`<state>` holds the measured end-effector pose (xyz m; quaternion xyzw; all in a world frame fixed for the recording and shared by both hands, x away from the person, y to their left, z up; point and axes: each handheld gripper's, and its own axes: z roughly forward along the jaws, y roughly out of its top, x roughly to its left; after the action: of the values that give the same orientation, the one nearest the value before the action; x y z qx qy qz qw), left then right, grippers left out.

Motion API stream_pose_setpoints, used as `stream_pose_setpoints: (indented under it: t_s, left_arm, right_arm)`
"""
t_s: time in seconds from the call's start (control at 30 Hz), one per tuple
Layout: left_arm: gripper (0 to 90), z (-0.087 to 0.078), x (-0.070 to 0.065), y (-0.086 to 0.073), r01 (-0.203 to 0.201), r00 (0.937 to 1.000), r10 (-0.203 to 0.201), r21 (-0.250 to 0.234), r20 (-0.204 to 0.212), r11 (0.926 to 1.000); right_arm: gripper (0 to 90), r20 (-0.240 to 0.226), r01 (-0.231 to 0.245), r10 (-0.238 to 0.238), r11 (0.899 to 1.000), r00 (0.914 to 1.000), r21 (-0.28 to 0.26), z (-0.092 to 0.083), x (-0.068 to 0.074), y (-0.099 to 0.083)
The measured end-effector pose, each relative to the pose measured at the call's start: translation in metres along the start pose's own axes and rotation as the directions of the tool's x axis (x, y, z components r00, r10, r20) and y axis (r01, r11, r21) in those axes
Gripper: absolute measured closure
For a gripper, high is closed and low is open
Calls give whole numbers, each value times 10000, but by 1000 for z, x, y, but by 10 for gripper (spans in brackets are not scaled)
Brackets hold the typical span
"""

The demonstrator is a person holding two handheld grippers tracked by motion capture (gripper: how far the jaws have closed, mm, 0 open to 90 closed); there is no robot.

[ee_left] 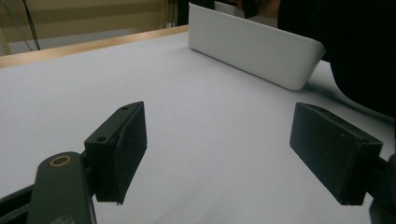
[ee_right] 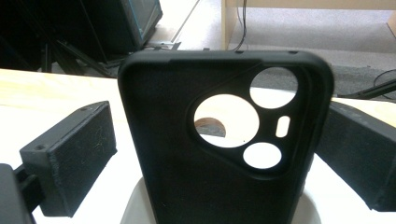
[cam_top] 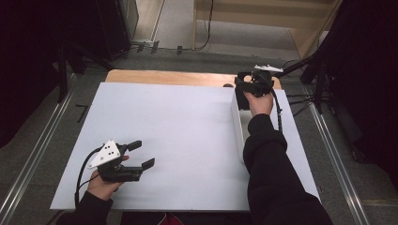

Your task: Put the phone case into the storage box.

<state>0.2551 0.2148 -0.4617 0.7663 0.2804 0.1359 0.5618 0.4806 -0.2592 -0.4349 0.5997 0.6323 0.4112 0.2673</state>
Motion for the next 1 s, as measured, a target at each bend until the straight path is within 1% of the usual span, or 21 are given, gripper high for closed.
stream_pose_setpoints:
  t_s: [0.13, 0.33, 0.63, 0.67, 0.77, 0.87, 0.97, 1.0]
  left_arm:
    - [189, 0, 0, 0, -34, 10000, 34, 12, -19, 10000]
    - [189, 0, 0, 0, -17, 10000, 17, 67, -9, 10000]
    - [188, 1, 0, 0, -46, 10000, 46, 111, 6, 9999]
    - [188, 1, 0, 0, -35, 10000, 35, 109, 18, 9999]
    - [188, 2, 1, 0, 9, 10000, -9, 82, 15, 10000]
    - [188, 2, 1, 0, -4, 10000, 4, 105, 5, 9999]
    - [189, 2, 1, 0, 4, 10000, -4, 95, 10, 10000]
    - [188, 2, 1, 0, 14, 10000, -14, 87, 9, 10000]
  right_arm:
    - [0, -12, -49, 49, 10000, 10000, 0, -3, -2, 3]
    - [0, -50, 68, -68, 10000, 10000, 5, -8, -3, 7]
    - [0, -179, 240, -241, 9997, 9995, -76, -16, 2, 17]
    - [0, -154, 313, -314, 9995, 9994, -82, -17, 2, 18]
    - [0, -175, 287, -291, 9994, 9994, -209, -22, 4, 22]
    - [0, -183, 397, -401, 9990, 9990, -220, -27, 5, 27]
    - [0, -305, 467, -474, 9986, 9984, -236, -34, 7, 31]
    - [0, -389, 426, -436, 9987, 9983, -274, -37, 8, 32]
